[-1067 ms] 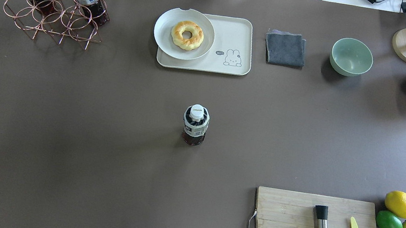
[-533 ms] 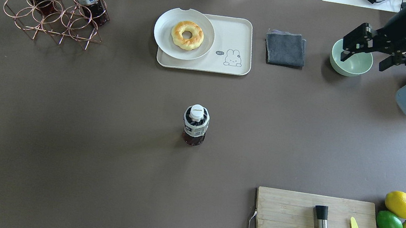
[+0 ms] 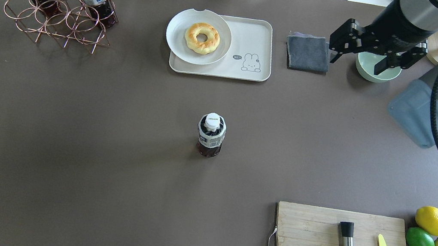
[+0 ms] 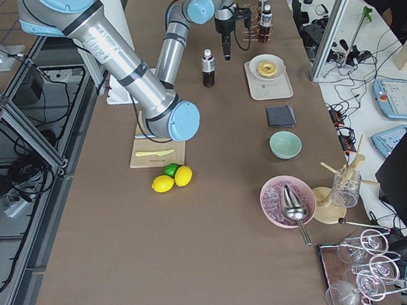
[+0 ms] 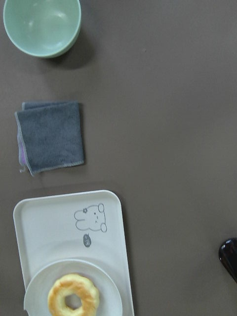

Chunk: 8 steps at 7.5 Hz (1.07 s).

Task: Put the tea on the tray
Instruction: 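Lower the right gripper onto the tea bottle and grasp it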

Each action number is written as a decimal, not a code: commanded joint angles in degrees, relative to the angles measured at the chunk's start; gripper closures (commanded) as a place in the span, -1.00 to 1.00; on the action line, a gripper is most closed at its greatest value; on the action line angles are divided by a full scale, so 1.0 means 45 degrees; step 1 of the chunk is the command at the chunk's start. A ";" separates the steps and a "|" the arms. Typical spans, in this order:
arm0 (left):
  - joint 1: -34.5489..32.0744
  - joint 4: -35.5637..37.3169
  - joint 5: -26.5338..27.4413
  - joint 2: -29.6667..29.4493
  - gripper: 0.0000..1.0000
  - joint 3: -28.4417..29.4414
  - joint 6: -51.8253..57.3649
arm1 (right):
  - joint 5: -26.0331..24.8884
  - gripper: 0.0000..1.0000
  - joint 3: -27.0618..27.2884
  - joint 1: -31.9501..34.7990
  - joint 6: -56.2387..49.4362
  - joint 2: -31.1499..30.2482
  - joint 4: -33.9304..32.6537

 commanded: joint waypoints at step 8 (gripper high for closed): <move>-0.0254 -0.0083 0.0012 -0.0031 -0.96 0.0239 0.0020 | -0.3163 -1.00 -0.1390 -0.4258 0.1223 0.1762 0.1207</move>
